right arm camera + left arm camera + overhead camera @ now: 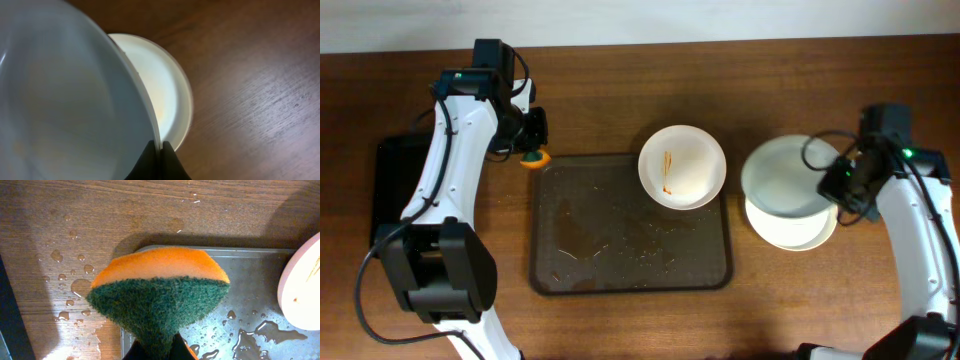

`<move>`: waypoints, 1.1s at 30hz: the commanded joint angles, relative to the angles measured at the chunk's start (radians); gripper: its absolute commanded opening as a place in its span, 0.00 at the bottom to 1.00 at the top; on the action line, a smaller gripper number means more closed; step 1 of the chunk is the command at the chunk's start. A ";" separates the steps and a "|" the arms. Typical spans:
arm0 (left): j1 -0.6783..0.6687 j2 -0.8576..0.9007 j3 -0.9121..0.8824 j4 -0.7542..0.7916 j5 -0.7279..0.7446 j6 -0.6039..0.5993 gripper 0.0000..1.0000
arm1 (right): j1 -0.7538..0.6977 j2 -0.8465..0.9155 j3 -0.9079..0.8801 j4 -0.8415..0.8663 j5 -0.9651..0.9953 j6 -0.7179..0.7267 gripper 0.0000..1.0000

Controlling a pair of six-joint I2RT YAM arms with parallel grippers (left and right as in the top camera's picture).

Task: Clean dirty plates on tray and stack at the side
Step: 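Grip the last plate with right gripper and pull it to tray center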

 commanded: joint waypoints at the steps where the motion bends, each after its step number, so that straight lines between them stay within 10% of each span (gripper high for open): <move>1: 0.000 -0.009 0.018 -0.001 -0.008 -0.005 0.00 | -0.079 -0.007 -0.132 0.078 -0.023 -0.010 0.04; 4: 0.000 -0.009 0.018 0.000 -0.008 -0.005 0.00 | -0.100 -0.006 -0.256 0.202 -0.027 -0.006 0.04; 8: 0.000 -0.009 0.018 -0.001 -0.008 -0.005 0.00 | -0.097 -0.006 -0.290 0.238 -0.148 -0.037 0.43; 18: 0.000 -0.009 0.018 -0.001 -0.008 -0.005 0.00 | 0.298 0.011 -0.015 0.286 -0.196 -0.071 0.56; 21: 0.000 -0.009 0.018 -0.001 -0.008 -0.005 0.00 | 0.392 0.129 -0.015 0.372 -0.149 -0.069 0.56; 26: 0.000 -0.009 0.018 -0.005 -0.008 -0.005 0.00 | 0.468 0.336 -0.015 0.387 -0.225 0.053 0.24; 33: 0.000 -0.009 0.018 -0.015 -0.008 -0.005 0.00 | 0.504 0.354 -0.015 0.415 -0.201 0.102 0.18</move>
